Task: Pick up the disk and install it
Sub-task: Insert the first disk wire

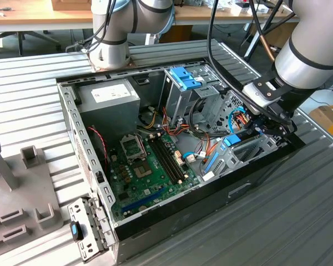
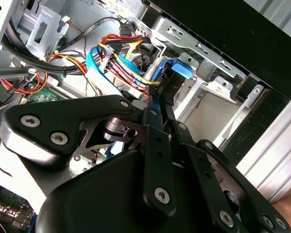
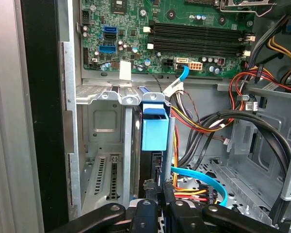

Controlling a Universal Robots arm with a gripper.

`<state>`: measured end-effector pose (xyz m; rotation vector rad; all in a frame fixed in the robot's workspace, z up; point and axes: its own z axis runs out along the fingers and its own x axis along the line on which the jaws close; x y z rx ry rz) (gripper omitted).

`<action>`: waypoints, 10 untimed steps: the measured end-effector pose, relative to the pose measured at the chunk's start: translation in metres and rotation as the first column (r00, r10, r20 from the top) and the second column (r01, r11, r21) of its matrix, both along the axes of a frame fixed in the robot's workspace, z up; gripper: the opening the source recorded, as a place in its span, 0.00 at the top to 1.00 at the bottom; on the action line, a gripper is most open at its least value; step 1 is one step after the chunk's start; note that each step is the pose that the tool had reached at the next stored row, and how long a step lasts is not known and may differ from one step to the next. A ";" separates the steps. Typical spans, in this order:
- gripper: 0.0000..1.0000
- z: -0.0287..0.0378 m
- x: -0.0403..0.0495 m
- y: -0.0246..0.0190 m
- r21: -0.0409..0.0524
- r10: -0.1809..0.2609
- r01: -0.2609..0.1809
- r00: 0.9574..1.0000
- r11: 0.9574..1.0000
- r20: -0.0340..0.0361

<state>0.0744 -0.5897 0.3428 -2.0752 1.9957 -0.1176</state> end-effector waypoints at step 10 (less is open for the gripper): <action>0.84 0.0010 0.0001 0.0004 -0.005 0.000 0.000 1.000 1.000 0.000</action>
